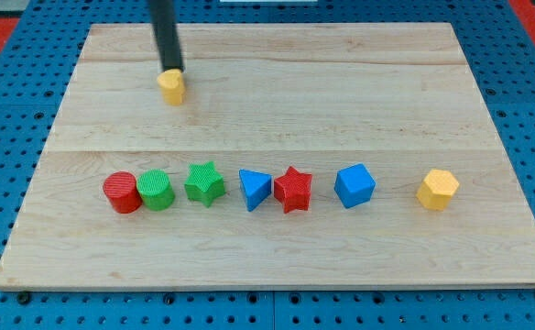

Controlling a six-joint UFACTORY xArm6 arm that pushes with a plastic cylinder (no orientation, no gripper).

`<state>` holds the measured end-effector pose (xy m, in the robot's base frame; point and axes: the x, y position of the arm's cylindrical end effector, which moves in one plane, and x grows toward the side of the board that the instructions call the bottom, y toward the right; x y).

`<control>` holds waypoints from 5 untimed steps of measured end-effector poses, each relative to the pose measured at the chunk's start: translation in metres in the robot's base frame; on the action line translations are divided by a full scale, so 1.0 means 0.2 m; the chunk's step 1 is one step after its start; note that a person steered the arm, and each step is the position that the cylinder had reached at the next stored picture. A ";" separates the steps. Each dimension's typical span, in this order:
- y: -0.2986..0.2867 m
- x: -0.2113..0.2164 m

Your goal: Push the yellow heart closer to the red circle

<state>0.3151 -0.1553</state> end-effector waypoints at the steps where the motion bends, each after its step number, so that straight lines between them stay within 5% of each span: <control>1: -0.18 0.07; 2: 0.02 -0.20; 5: -0.10 0.15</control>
<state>0.3453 -0.1762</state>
